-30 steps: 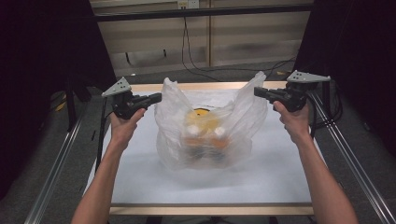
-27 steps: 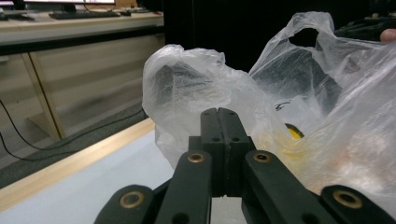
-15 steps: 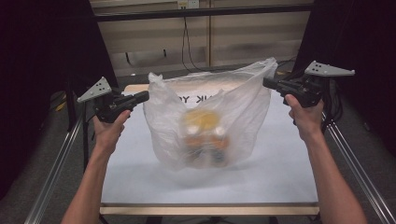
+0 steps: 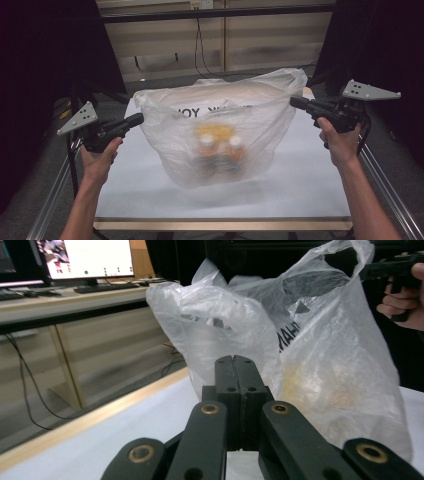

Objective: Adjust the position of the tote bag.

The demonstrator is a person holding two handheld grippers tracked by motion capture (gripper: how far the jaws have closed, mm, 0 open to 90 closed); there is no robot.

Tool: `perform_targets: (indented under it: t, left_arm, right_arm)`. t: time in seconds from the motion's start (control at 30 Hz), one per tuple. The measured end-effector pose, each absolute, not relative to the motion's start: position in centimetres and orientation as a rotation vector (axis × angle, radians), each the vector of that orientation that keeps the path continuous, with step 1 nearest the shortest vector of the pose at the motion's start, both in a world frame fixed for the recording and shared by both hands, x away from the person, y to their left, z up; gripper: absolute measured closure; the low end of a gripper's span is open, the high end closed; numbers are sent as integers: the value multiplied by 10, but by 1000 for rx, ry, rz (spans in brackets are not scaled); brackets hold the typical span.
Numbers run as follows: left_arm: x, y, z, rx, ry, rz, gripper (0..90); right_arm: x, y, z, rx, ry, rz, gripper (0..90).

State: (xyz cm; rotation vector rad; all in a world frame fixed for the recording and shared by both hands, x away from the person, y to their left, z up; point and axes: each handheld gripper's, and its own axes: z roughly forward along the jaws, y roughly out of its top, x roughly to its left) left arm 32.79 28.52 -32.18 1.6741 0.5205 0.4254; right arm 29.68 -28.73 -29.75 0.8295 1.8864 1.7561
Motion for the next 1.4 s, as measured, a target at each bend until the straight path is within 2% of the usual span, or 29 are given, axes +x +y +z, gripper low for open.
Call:
perform_targets:
  t: [0.23, 0.63, 1.4]
  left_arm:
    - [320, 291, -330, 1674, 527, 407, 900]
    - [312, 292, -354, 1765, 548, 397, 900]
    - [330, 283, -399, 1884, 606, 293, 900]
  right_arm:
    - [286, -292, -306, 848, 1911, 1752, 900]
    - [265, -289, -333, 877, 2009, 1672, 900]
    - [273, -291, -372, 997, 2091, 1562, 900]
